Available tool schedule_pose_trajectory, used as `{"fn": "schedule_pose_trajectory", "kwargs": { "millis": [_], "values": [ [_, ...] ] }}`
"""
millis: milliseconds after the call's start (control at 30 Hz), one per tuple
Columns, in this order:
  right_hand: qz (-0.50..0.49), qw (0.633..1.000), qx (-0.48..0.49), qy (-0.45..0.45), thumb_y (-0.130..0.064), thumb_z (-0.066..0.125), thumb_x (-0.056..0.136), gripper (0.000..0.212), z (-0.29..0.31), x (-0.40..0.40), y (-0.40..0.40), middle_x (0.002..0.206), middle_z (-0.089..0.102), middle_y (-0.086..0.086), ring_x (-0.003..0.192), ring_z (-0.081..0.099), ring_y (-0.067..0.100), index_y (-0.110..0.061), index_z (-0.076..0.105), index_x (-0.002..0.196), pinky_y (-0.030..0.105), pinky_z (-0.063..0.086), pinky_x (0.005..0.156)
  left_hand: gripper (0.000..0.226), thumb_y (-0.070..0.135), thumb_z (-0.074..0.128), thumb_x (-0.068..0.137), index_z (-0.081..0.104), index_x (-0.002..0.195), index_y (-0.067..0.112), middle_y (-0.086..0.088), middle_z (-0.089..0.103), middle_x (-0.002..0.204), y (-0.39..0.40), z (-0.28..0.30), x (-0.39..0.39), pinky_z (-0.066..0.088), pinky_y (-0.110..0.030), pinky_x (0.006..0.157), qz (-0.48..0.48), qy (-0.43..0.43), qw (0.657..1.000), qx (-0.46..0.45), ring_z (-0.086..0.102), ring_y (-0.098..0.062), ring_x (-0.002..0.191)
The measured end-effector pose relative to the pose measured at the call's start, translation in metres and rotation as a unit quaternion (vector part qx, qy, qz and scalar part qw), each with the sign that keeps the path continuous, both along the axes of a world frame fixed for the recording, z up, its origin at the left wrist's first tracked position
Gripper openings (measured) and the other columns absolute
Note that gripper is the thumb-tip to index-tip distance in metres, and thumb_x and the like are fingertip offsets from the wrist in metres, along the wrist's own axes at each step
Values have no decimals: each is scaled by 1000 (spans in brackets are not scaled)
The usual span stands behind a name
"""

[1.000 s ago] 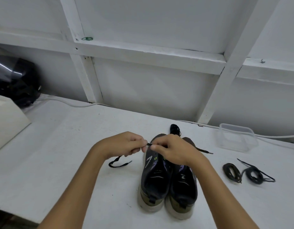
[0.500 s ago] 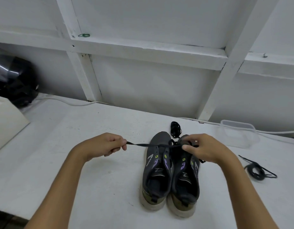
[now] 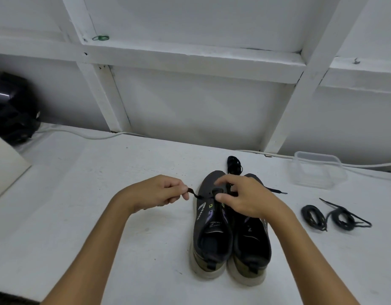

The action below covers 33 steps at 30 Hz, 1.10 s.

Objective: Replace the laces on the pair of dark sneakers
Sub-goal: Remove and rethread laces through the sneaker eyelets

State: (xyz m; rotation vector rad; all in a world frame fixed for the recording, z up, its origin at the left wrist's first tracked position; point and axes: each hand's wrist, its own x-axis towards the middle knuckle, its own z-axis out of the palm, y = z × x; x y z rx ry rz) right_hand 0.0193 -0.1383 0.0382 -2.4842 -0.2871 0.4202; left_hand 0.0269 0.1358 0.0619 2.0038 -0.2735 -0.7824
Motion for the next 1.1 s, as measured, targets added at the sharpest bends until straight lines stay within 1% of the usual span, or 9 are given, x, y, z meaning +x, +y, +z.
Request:
{"fn": "schedule_pose_trajectory", "kwargs": {
  "millis": [67, 100, 167, 233, 467, 567, 667, 800, 1100],
  "values": [
    [13, 999, 33, 13, -64, 69, 82, 57, 0, -2, 11, 104, 53, -36, 90, 54, -10, -57, 51, 135, 21, 42, 85, 31, 43, 50, 102, 73, 85, 30, 12, 46, 65, -10, 2, 1, 30, -10, 46, -15, -8, 1000, -19, 34, -2, 50],
    [25, 998, 53, 3, -63, 69, 83, 49, 0, -2, 20, 93, 54, -39, 79, 53, -11, -57, 56, 129, 18, 40, 78, 32, 43, 50, 103, 72, 83, 31, 13, 46, 65, -15, 3, 2, 30, -9, 46, -25, -14, 999, -31, 35, -2, 50],
    [43, 995, 81, -30, -54, 66, 91, 15, 1, 1, 32, 62, 52, -25, 59, 48, 1, -40, 69, 86, 23, 37, 62, 34, 42, 49, 103, 70, 78, 34, 13, 46, 65, -21, 3, 5, 31, -8, 47, -40, -25, 998, -44, 36, -1, 50],
    [31, 996, 73, -48, -43, 63, 96, 31, 4, 5, 32, 58, 52, -14, 56, 46, 8, -29, 59, 69, 29, 38, 59, 32, 41, 50, 104, 72, 82, 32, 12, 47, 65, -17, 2, 9, 33, -9, 51, -40, -26, 998, -43, 36, -1, 51],
    [-131, 988, -13, -86, -38, 57, 97, 19, -2, 14, 3, 68, 63, -9, 78, 61, 18, -28, 67, 83, 33, 47, 68, 29, 38, 47, 105, 74, 96, 32, 11, 59, 73, 7, -27, 15, 42, -20, 69, -24, 8, 1000, -10, 46, -6, 60],
    [-182, 978, -57, -82, -46, 55, 98, 25, -8, 14, 5, 79, 67, -8, 87, 62, 21, -27, 68, 90, 32, 43, 67, 29, 29, 46, 106, 75, 99, 27, 6, 70, 80, -2, -42, 15, 51, -22, 70, 1, 22, 999, -29, 60, -8, 66],
    [-211, 970, -114, -46, -70, 58, 86, 50, -11, 11, 7, 78, 64, -7, 76, 59, 17, -20, 61, 81, 31, 39, 59, 29, 26, 44, 106, 72, 98, 24, 7, 73, 87, -19, -57, 14, 53, -26, 70, 76, -2, 997, -34, 66, -8, 71],
    [-128, 973, -184, 61, -86, 54, 71, 65, -12, 6, 15, 73, 57, -7, 70, 57, 15, -21, 50, 68, 31, 41, 59, 27, 28, 47, 103, 73, 99, 27, 19, 68, 78, -40, -74, 6, 52, -20, 64, 142, -20, 988, -52, 64, -3, 68],
    [-64, 982, -159, 73, -37, 47, 93, 32, -6, 17, 46, 72, 55, -1, 65, 51, 17, -17, 44, 68, 29, 34, 55, 20, 33, 51, 104, 70, 105, 31, 16, 76, 90, -30, -79, 3, 43, -23, 74, 299, -22, 948, -104, 69, 0, 77]
  ]
}}
